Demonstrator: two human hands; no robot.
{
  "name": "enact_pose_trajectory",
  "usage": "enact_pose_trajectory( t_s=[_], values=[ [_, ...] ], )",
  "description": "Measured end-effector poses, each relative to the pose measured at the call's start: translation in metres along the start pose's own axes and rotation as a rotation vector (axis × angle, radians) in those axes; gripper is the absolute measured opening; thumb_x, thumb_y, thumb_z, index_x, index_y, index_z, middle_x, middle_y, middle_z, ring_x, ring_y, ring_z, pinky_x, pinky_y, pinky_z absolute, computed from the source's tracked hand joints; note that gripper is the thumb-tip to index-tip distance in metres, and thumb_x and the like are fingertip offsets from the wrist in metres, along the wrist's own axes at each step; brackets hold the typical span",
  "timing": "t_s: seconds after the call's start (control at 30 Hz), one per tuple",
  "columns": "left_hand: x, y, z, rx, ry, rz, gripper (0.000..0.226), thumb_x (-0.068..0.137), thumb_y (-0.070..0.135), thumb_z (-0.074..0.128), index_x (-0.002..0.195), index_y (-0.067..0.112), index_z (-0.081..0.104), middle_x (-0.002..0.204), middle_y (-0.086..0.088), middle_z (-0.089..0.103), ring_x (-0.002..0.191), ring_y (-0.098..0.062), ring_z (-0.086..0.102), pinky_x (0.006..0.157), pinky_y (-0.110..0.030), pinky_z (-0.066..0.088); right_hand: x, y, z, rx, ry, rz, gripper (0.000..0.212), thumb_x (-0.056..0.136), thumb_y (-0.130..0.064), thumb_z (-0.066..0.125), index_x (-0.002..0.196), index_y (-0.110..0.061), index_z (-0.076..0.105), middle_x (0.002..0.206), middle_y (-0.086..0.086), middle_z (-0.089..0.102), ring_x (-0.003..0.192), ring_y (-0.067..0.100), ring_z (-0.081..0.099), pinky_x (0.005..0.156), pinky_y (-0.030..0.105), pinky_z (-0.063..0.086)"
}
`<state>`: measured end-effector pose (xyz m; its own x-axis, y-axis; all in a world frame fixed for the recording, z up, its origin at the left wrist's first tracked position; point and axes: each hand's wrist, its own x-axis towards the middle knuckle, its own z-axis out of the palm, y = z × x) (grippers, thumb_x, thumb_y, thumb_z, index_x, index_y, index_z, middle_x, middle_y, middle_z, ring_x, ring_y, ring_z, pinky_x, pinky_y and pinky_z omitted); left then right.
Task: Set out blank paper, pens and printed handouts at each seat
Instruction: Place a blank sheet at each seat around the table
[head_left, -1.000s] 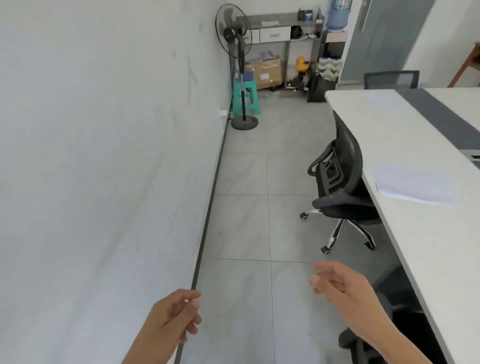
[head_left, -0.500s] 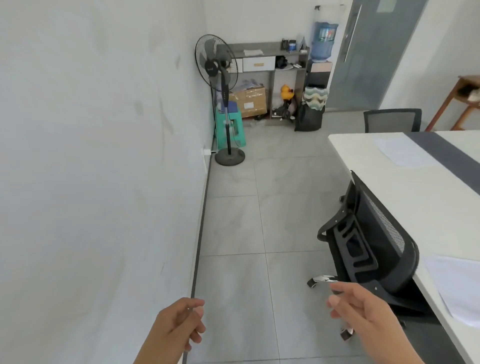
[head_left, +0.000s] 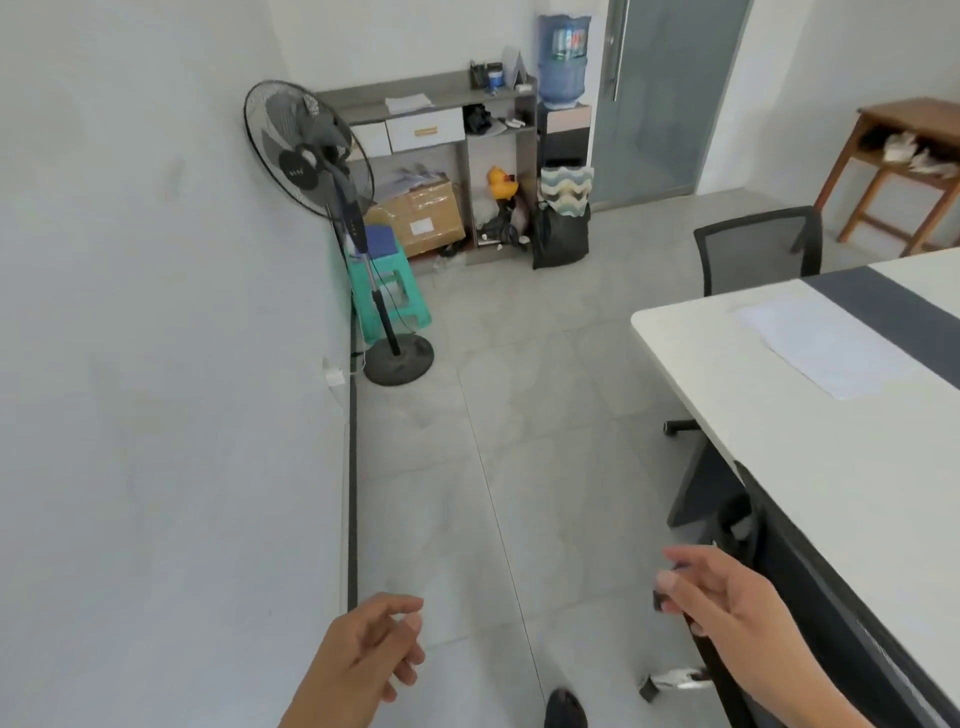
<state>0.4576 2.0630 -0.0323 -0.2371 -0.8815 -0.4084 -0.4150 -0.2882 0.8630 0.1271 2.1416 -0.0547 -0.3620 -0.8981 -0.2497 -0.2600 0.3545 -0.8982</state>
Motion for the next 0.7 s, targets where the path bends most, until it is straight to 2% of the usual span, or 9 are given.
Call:
enact_pose_trajectory(
  t_s=[0.07, 0.17, 0.33, 0.47, 0.6, 0.7],
  values=[
    [0.049, 0.029, -0.014, -0.030, 0.012, -0.014, 0.015, 0.093, 0.005, 0.055, 0.098, 0.009, 0.068, 0.068, -0.016, 0.070, 0.059, -0.025, 0.064, 0.051, -0.031, 0.046, 0.067, -0.031, 0.002, 0.009, -0.009, -0.020, 0.019, 0.088, -0.014, 0.068, 0.107, -0.017, 0.066, 0.077, 0.004, 0.074, 0.069, 0.010, 0.071, 0.063, 0.016, 0.050],
    [0.117, 0.055, -0.028, -0.038, 0.068, -0.036, 0.015, 0.094, 0.006, 0.055, 0.098, 0.011, 0.068, 0.069, -0.016, 0.070, 0.059, -0.023, 0.064, 0.052, -0.031, 0.046, 0.158, -0.076, 0.010, -0.037, -0.074, -0.075, 0.018, 0.088, -0.021, 0.068, 0.105, -0.027, 0.064, 0.079, -0.005, 0.074, 0.072, 0.007, 0.070, 0.068, 0.022, 0.048],
    [0.240, 0.088, -0.050, -0.085, 0.062, -0.073, 0.014, 0.093, 0.007, 0.056, 0.097, 0.011, 0.069, 0.066, -0.014, 0.070, 0.059, -0.024, 0.064, 0.053, -0.033, 0.046, 0.293, -0.126, 0.042, -0.032, -0.113, -0.124, 0.019, 0.088, -0.021, 0.069, 0.105, -0.030, 0.064, 0.082, -0.002, 0.073, 0.076, 0.012, 0.070, 0.069, 0.029, 0.051],
    [0.363, 0.110, -0.080, -0.064, 0.063, -0.061, 0.015, 0.094, 0.008, 0.055, 0.098, 0.013, 0.069, 0.069, -0.014, 0.071, 0.060, -0.022, 0.065, 0.054, -0.032, 0.048, 0.405, -0.142, 0.066, -0.045, -0.097, -0.089, 0.020, 0.088, -0.021, 0.069, 0.105, -0.030, 0.064, 0.083, -0.002, 0.073, 0.076, 0.012, 0.070, 0.070, 0.029, 0.050],
    [0.484, 0.162, -0.120, -0.063, 0.041, -0.037, 0.014, 0.094, 0.009, 0.056, 0.098, 0.013, 0.069, 0.069, -0.014, 0.071, 0.060, -0.023, 0.065, 0.054, -0.032, 0.048, 0.508, -0.176, 0.070, -0.015, -0.025, -0.034, 0.020, 0.087, -0.015, 0.069, 0.105, -0.025, 0.066, 0.080, 0.000, 0.074, 0.072, 0.012, 0.071, 0.069, 0.029, 0.050],
    [0.572, 0.214, -0.144, -0.036, -0.001, -0.010, 0.013, 0.094, 0.012, 0.057, 0.099, 0.014, 0.069, 0.070, -0.012, 0.071, 0.061, -0.022, 0.065, 0.056, -0.032, 0.047, 0.577, -0.212, 0.066, 0.017, 0.034, -0.003, 0.020, 0.086, -0.011, 0.069, 0.102, -0.022, 0.067, 0.078, 0.003, 0.074, 0.069, 0.013, 0.071, 0.063, 0.019, 0.051]
  ],
)
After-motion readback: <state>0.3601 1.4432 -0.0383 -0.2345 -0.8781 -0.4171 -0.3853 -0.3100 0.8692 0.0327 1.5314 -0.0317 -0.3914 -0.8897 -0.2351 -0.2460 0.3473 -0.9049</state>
